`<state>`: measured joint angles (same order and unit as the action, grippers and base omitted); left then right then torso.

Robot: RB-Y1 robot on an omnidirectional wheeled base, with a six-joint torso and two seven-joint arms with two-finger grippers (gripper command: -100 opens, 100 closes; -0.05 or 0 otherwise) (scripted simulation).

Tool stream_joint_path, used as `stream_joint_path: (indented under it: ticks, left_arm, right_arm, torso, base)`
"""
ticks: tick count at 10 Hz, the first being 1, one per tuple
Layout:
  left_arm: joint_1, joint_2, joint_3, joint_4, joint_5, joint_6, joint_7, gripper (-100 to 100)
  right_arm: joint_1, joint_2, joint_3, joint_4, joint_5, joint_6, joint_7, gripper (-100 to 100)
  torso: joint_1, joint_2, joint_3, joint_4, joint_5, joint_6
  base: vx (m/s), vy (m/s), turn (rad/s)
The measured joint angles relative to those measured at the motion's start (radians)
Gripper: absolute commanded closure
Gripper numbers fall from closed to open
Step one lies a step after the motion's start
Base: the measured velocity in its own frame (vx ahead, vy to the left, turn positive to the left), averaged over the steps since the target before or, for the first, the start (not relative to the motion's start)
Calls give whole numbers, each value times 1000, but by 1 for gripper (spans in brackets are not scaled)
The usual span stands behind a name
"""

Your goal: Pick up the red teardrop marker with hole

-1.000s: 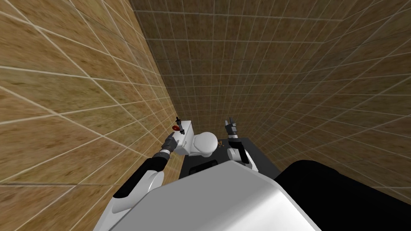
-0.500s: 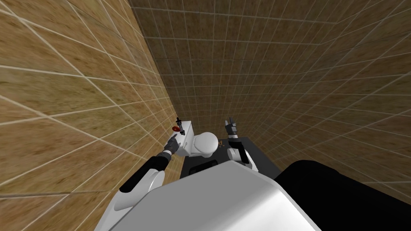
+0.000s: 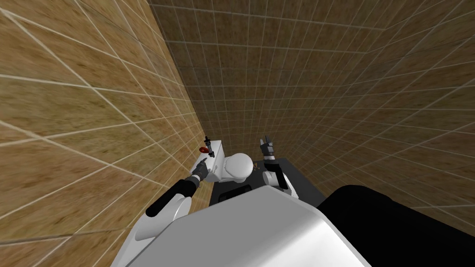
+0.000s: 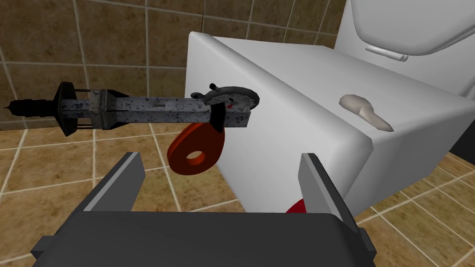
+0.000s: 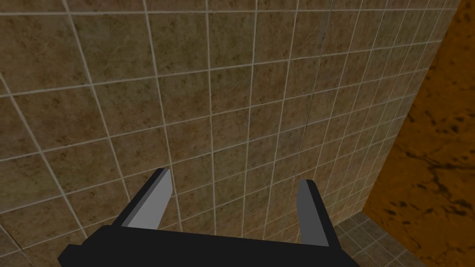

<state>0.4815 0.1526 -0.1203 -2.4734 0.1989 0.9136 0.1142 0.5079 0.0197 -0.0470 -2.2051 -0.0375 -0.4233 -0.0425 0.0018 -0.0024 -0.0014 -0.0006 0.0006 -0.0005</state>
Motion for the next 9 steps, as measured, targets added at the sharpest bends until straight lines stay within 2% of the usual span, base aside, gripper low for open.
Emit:
stream_joint_path:
  ticks: [9]
  left_arm:
    - [-16, 40, -37, -6, -15, 239, 44, -100]
  right_arm:
    - [0, 0, 0, 0, 0, 0, 0, 0]
  torso:
    - [2, -1, -1, 0, 0, 0]
  base:
    - [41, 55, -30]
